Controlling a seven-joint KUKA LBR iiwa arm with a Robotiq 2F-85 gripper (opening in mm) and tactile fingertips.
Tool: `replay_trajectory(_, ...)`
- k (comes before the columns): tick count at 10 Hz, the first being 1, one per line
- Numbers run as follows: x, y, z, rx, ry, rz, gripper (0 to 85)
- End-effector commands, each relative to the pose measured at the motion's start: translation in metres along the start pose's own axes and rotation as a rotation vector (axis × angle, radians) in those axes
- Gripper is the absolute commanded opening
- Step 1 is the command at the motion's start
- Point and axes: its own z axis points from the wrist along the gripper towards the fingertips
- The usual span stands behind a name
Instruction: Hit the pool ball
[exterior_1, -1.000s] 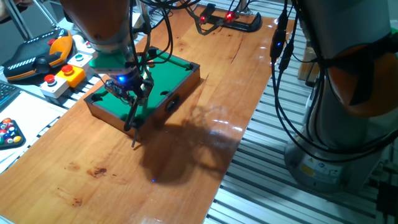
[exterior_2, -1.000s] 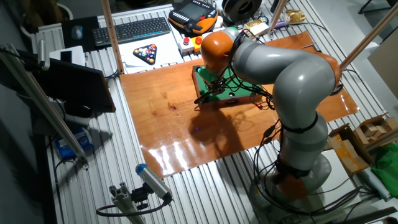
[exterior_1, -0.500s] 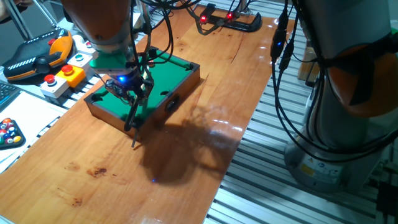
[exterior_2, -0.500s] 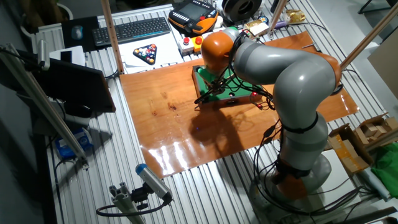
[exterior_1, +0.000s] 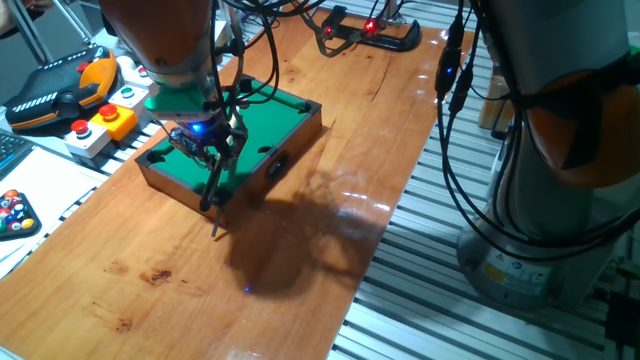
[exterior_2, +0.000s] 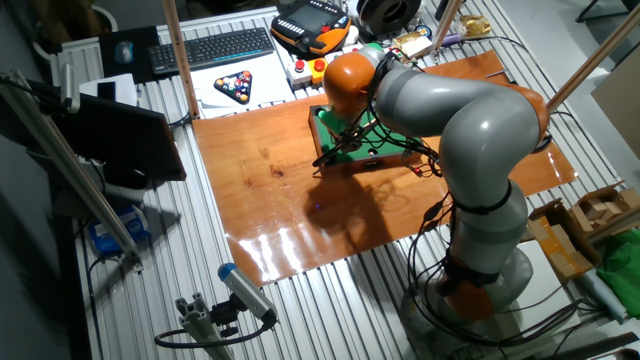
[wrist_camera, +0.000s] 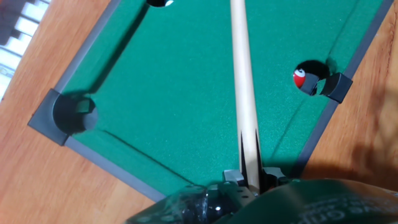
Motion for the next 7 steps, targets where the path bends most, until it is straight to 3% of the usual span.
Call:
replay_trajectory(1,-0.0013,0.0003,0.0007,-0.001,0.001,0.004,1.0)
replay_trajectory(7,-0.0042,0.0014,0.0032,-0.005,-0.004,0.007,1.0)
